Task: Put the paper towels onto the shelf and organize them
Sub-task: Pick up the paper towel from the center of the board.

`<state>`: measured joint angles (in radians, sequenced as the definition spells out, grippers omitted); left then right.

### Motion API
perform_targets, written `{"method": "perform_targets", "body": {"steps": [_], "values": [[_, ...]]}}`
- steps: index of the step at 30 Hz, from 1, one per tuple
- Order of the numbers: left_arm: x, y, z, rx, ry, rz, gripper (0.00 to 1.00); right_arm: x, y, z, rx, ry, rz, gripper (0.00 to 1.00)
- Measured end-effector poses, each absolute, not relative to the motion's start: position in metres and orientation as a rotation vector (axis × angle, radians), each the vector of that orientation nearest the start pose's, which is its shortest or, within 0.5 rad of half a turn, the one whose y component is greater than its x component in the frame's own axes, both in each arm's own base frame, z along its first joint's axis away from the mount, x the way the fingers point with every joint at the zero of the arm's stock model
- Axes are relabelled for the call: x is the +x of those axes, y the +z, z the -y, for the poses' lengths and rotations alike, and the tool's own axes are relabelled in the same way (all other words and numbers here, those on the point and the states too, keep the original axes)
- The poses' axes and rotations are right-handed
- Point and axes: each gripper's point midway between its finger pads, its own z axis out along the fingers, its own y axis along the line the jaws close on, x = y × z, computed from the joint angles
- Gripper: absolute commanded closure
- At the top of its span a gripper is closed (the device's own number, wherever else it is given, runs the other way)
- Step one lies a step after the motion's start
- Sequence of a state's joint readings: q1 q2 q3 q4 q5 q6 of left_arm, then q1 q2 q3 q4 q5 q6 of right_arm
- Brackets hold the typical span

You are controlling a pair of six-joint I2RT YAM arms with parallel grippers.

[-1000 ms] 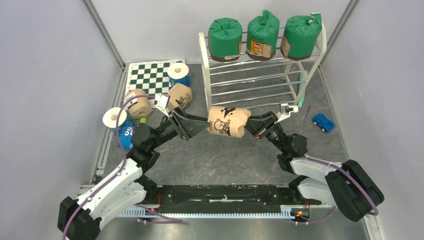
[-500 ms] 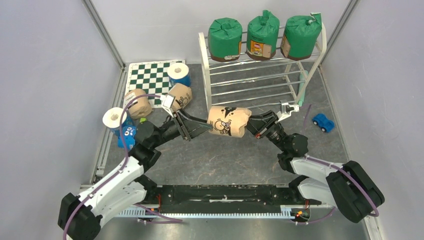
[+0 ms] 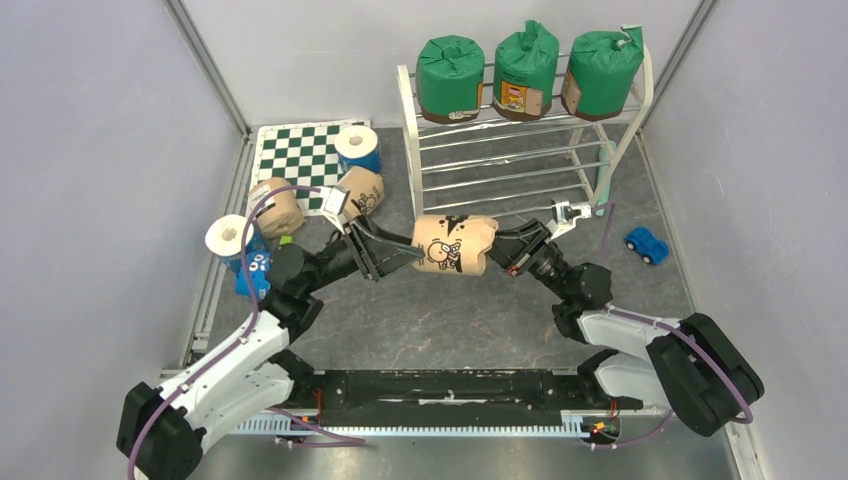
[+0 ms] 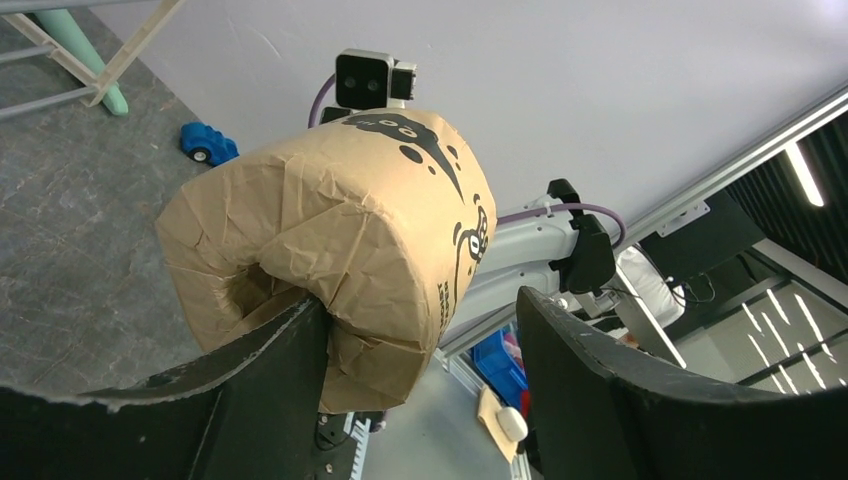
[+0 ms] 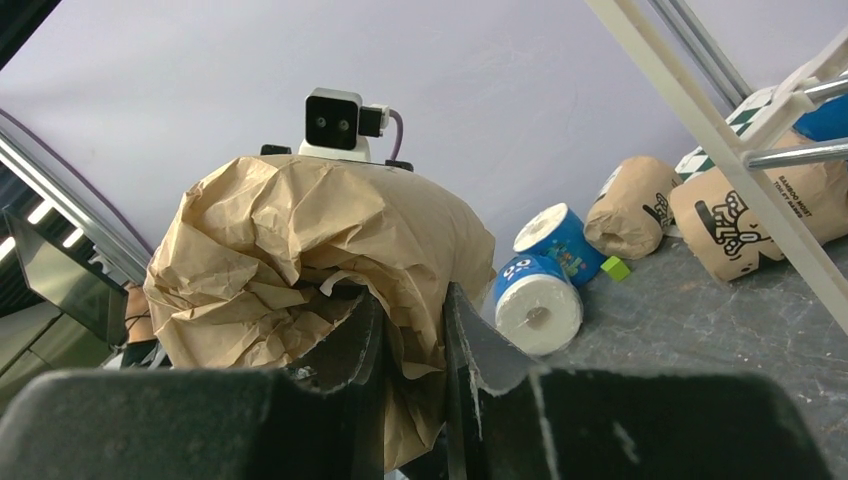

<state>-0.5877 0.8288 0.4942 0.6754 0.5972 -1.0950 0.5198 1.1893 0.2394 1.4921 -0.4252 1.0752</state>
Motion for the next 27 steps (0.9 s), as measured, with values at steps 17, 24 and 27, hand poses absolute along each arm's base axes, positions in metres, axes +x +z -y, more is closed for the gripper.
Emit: {"method": "perform_targets", "body": {"steps": [17, 24, 27], "values": [[0.167, 0.323, 0.274, 0.251, -1.772, -1.548, 0.92, 0.218, 0.28, -0.253, -0.151, 1.645, -1.272, 0.51], [0.163, 0.327, 0.266, 0.348, -1.568, -1.634, 0.93, 0.216, 0.27, -0.231, -0.252, 1.44, -1.215, 0.07], [0.169, 0.337, 0.258, 0.401, -1.418, -1.667, 0.92, 0.218, 0.275, -0.221, -0.331, 1.268, -1.176, 0.02]]}}
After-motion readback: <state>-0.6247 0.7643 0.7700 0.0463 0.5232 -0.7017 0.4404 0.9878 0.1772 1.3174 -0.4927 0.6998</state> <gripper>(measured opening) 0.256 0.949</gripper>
